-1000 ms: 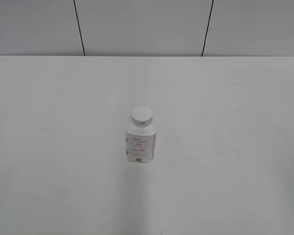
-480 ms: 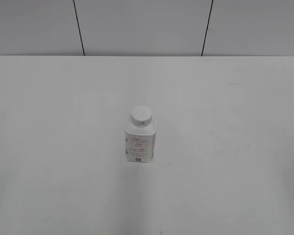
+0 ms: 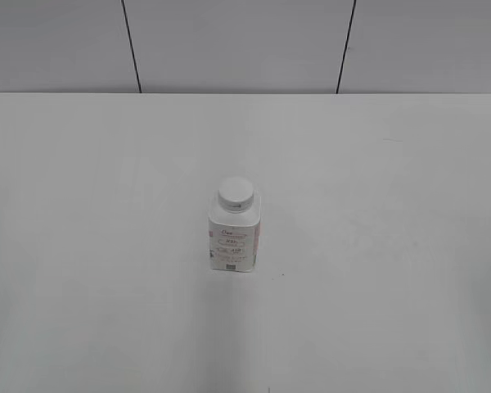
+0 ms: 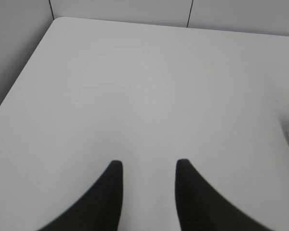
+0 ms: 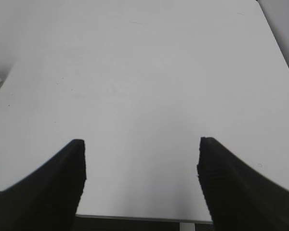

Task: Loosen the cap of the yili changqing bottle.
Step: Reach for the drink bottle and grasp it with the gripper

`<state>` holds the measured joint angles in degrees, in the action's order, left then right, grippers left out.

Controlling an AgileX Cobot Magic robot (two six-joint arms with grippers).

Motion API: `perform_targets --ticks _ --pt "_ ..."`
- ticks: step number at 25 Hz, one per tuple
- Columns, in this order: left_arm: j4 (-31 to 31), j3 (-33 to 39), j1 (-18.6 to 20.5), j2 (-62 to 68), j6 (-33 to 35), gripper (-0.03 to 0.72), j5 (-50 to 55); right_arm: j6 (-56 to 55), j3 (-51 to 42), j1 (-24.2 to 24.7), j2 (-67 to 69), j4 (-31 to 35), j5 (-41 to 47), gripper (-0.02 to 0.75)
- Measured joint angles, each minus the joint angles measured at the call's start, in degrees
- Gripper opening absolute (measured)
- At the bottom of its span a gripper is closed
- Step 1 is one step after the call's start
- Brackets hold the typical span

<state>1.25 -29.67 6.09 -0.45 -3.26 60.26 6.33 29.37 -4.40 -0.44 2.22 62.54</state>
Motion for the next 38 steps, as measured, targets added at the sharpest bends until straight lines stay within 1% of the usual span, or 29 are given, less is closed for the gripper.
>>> perform_targets --ticks 3,5,11,14,21,22,23,28,31,33,38 --pt "-0.07 -0.19 0.0 0.0 0.0 0.239 -0.32 0.0 0.0 0.0 0.0 0.0 0.0 0.571" --pt "-0.13 -1.21 0.0 0.75 0.0 0.239 -2.65 0.0 0.0 0.0 0.0 0.0 0.0 0.571" --pt "-0.36 -2.94 0.0 9.64 0.0 0.239 -18.81 0.0 0.0 0.0 0.0 0.0 0.0 0.571" --pt "-0.41 -2.94 0.0 15.92 0.2 0.239 -26.31 0.0 0.0 0.0 0.0 0.0 0.0 0.571" --pt "-0.41 -3.0 0.0 32.15 0.82 0.239 -47.86 0.0 0.0 0.0 0.0 0.0 0.0 0.571" --pt "-0.41 -3.12 0.0 37.71 0.82 0.239 -51.91 0.0 0.0 0.0 0.0 0.0 0.0 0.571" --pt "-0.41 -3.12 0.0 37.71 0.82 0.239 -51.91 0.0 0.0 0.0 0.0 0.0 0.0 0.571" --pt "0.51 -3.12 0.0 52.39 0.87 0.239 -63.27 0.0 0.0 0.0 0.0 0.0 0.0 0.571" --pt "0.58 -3.12 -1.21 59.93 0.87 0.239 -72.64 0.0 0.0 0.0 0.0 0.0 0.0 0.571" --pt "1.71 -3.12 -2.89 65.04 0.87 0.239 -78.65 0.0 0.0 0.0 0.0 0.0 0.0 0.571" --pt "4.7 -3.12 -6.66 76.17 0.87 0.239 -89.39 0.0 0.0 0.0 0.0 0.0 0.0 0.571"
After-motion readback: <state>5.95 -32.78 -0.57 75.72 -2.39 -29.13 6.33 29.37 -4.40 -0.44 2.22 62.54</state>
